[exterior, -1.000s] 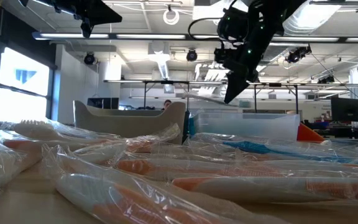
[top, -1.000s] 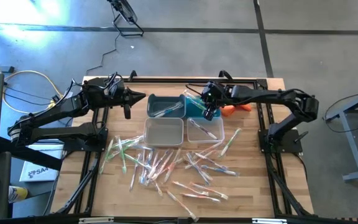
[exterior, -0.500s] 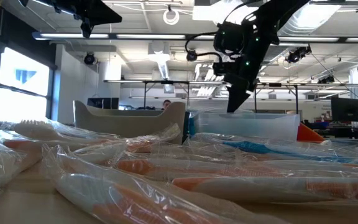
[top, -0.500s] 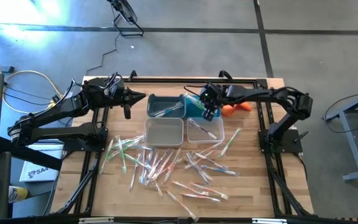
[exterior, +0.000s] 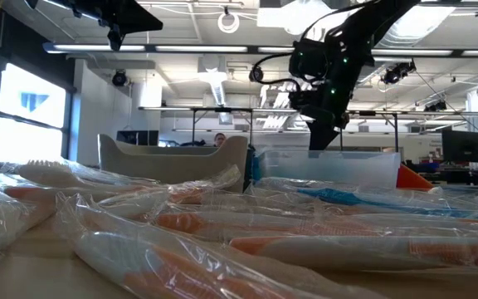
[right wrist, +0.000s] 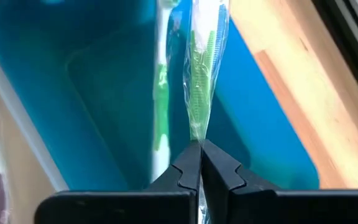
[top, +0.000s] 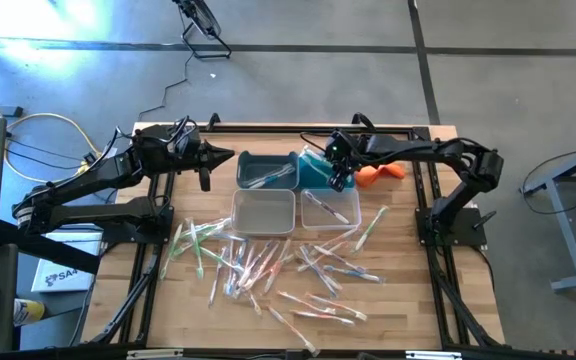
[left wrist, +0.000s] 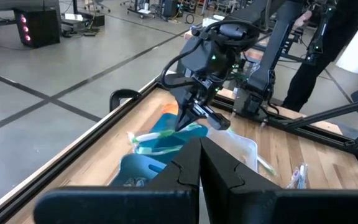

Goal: Pick & Place Toothbrushes
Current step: Put the green toothbrush into the blue bin, then put the purple toothbrush into the transparent bin

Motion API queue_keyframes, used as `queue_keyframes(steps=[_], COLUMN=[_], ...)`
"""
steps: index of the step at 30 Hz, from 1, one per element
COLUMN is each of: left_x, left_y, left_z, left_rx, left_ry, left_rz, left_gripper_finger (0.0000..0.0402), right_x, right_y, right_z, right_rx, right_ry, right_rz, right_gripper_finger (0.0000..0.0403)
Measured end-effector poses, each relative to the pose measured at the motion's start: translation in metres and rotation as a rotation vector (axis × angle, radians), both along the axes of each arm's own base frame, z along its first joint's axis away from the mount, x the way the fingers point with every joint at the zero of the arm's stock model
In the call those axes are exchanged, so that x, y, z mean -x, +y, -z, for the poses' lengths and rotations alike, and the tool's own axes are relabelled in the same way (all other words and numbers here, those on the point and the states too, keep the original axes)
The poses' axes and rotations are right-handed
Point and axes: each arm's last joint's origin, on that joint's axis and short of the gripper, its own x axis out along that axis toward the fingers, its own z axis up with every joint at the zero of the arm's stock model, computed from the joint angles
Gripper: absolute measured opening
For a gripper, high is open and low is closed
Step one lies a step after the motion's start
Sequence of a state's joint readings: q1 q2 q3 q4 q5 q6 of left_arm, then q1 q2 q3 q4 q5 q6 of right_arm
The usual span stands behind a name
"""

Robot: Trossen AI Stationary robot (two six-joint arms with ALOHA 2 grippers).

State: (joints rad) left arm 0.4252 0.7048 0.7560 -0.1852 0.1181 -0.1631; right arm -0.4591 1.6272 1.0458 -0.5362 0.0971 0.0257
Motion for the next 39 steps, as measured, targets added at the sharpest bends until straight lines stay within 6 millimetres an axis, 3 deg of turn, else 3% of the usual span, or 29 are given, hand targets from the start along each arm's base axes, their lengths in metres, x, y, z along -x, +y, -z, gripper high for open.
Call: queue_keyframes(steps=[12,21,25,30,39], left_x=[0.000,0.000,0.000,0.000,0.000], left_y=[0.000,0.000,0.000,0.000,0.000], left_z=[0.000,0.000,0.000,0.000,0.000], left_rx=[0.000,0.000,0.000,0.000,0.000], left_ry=[0.000,0.000,0.000,0.000,0.000], left_rz=[0.000,0.000,0.000,0.000,0.000], left_gripper_finger=[0.0000,0.0000,0.0000,0.0000,0.0000], right_x=[0.000,0.000,0.000,0.004,0.014], right_y=[0.000,0.000,-0.001,0.004,0.029], right_z=[0.000,0.000,-0.003,-0.019,-0.073], right_rx=[0.007,0.012,0.033,0.051,0.106], right_ry=[0.003,0.004,-0.004,-0.057,-0.247], right_rz=[0.008,0.006,0.007,0.005,-0.013], right_gripper_finger=[0.0007,0.0097,0.0119,0.0112,0.0088])
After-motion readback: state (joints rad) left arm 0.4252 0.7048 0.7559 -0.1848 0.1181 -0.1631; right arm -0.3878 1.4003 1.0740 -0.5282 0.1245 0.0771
